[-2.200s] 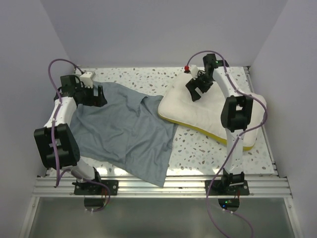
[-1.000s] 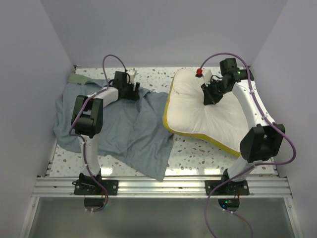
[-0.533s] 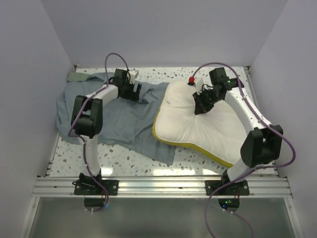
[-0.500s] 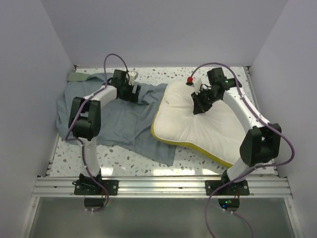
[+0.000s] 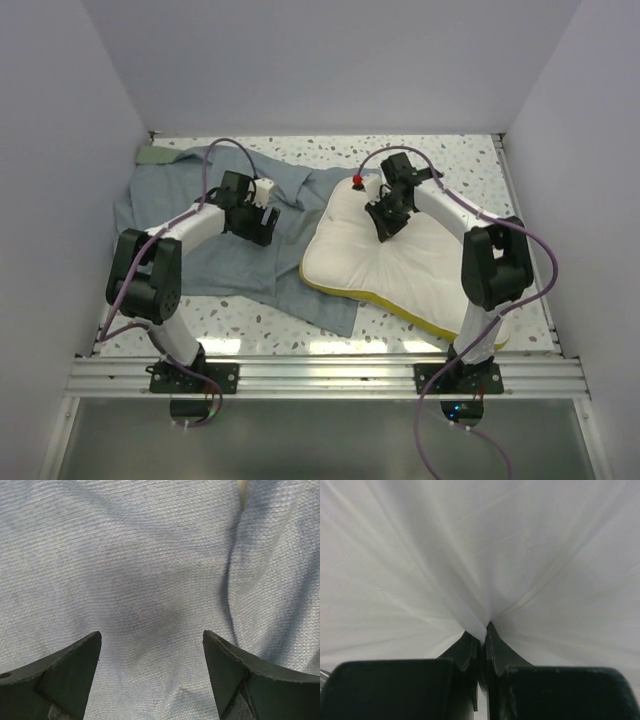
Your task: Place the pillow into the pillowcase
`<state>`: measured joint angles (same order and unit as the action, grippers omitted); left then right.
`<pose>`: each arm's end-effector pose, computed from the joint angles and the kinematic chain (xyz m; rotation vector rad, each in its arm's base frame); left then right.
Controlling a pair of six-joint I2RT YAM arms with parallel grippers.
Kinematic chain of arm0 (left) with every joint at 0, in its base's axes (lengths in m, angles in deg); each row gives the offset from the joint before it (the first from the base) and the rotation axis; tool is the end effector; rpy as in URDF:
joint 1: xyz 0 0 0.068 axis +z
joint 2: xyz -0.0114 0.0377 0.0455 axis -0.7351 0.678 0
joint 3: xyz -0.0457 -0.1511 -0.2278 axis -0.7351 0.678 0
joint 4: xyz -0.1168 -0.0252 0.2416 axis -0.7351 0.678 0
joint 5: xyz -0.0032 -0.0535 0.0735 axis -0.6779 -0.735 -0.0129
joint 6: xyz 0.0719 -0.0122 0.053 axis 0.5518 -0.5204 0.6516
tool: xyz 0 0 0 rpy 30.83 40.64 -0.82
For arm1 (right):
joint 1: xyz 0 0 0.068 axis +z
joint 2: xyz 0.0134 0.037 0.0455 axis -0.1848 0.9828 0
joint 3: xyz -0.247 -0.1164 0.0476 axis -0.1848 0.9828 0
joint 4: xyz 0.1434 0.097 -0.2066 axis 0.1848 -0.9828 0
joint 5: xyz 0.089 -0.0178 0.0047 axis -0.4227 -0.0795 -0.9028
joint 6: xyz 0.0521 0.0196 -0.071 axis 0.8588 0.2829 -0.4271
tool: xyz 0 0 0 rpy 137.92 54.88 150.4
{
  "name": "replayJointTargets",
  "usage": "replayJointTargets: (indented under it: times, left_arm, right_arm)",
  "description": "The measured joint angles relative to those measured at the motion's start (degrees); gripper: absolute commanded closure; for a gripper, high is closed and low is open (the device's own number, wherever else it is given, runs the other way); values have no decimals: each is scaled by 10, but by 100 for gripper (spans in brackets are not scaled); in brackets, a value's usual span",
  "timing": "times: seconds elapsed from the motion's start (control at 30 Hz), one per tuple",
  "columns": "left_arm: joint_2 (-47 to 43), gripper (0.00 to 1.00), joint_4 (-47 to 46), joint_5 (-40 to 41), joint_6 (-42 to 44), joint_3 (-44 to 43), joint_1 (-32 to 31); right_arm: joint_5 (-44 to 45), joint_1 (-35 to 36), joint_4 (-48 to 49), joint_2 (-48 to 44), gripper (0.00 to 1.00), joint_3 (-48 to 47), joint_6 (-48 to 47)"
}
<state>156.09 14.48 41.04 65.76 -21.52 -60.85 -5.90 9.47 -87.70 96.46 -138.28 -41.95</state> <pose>0.3658 -0.1001 0.1486 0.4836 2.5449 -0.2380 0.3712 0.1550 0.1781 -1.0080 2.6133 0.3136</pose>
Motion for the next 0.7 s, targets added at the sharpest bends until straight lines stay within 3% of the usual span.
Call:
replayJointTargets:
  times: [0.23, 0.57, 0.7]
  left_arm:
    - [37, 21, -13, 1, -6, -19, -44]
    - [84, 21, -28, 16, -20, -55, -99]
    - [112, 30, -31, 38, -22, -78, -112]
  right_arm:
    - [16, 0, -10, -31, 100, 22, -5]
    - [17, -1, -13, -32, 100, 24, -5]
    - [17, 0, -13, -32, 100, 24, -5]
